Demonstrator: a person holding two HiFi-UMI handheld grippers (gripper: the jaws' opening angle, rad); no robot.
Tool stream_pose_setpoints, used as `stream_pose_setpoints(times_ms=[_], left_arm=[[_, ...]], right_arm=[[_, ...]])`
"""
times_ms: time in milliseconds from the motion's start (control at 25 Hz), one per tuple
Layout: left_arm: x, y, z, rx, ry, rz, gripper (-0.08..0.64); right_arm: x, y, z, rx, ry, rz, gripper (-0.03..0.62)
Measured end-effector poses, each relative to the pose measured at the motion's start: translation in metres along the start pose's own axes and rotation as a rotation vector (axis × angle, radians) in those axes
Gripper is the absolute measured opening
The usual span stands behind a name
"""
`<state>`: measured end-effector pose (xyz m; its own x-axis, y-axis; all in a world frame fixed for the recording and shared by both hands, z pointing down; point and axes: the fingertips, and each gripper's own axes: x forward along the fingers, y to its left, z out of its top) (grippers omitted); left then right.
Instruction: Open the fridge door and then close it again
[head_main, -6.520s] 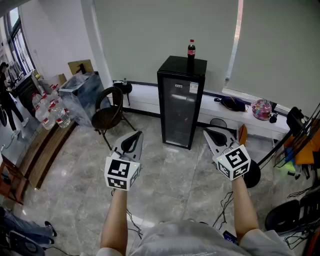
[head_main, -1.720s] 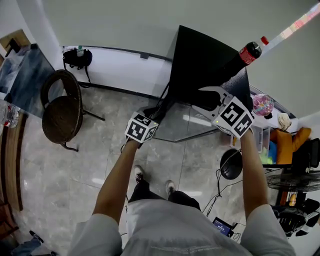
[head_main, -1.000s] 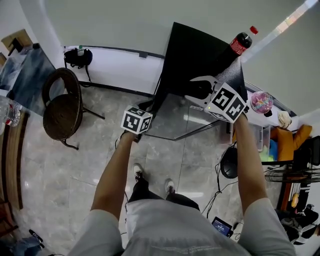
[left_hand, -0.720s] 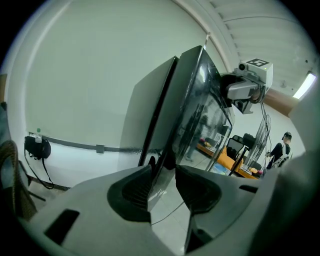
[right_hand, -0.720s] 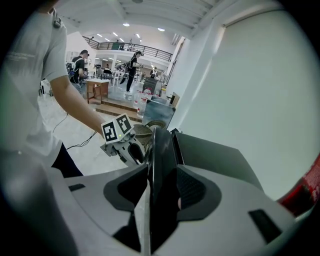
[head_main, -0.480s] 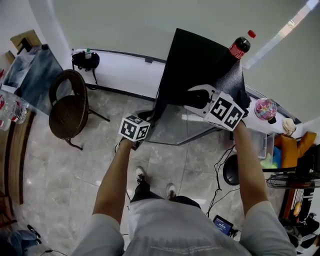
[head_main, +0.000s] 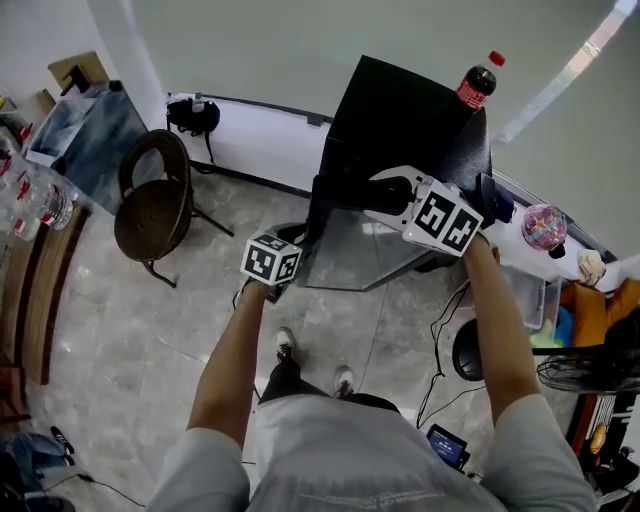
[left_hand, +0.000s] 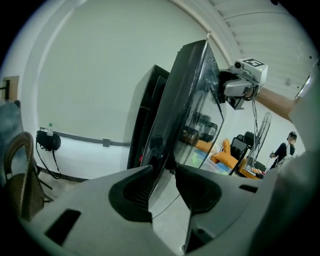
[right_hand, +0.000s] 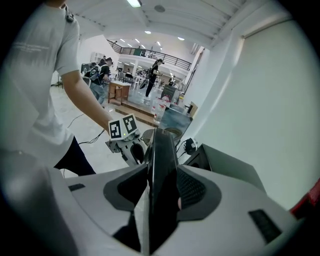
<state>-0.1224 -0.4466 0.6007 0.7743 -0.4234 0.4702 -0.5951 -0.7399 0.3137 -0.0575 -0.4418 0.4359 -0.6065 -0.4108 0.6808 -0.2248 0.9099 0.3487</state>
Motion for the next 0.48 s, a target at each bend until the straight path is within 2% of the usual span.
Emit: stream_pose_setpoints(times_ms=[480], left_arm=[[-0.028,-0.038,-0.032,-0.081,-0.023,0.192,0.13]], right_arm=[[-0.015,0.043,0.008,-0.156,-0.096,0.096,0.181]])
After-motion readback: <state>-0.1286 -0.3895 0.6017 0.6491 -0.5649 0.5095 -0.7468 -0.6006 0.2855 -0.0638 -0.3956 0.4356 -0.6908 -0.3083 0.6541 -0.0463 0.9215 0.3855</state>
